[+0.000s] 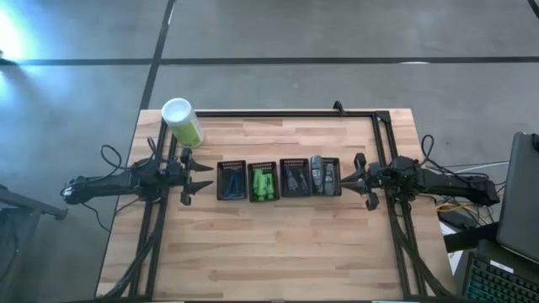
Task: Pick & Place Travel size toiletries
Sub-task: Return to Home Position
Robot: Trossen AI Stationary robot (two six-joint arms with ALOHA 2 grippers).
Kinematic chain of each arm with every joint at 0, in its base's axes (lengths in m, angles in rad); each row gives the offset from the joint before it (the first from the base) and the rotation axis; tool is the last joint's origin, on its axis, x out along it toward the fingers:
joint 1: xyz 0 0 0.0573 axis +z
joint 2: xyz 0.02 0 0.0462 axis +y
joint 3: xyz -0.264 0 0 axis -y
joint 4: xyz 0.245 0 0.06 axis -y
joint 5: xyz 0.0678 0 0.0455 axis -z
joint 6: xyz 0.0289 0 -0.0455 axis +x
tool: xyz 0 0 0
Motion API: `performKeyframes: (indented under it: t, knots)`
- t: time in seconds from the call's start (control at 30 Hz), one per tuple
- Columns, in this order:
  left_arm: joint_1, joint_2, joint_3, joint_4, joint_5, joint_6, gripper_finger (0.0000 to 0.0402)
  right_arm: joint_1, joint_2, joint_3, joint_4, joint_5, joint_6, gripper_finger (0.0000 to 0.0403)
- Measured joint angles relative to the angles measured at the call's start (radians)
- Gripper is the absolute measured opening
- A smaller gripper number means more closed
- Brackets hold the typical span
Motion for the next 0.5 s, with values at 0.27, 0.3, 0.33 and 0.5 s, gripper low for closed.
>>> performKeyframes:
  t: [0.27, 0.3, 0.33, 0.5]
  knots:
    - [0.0, 0.0, 0.0, 0.0, 0.0, 0.0, 0.0218, 0.0, 0.0, 0.0, 0.0, 0.0, 0.0, 0.0081]
    - [0.0, 0.0, 0.0, 0.0, 0.0, 0.0, 0.0218, 0.0, 0.0, 0.0, 0.0, 0.0, 0.0, 0.0084]
    - [0.0, 0.0, 0.0, 0.0, 0.0, 0.0, 0.0218, 0.0, 0.0, 0.0, 0.0, 0.0, 0.0, 0.0088]
    - [0.0, 0.0, 0.0, 0.0, 0.0, 0.0, 0.0218, 0.0, 0.0, 0.0, 0.0, 0.0, 0.0, 0.0103]
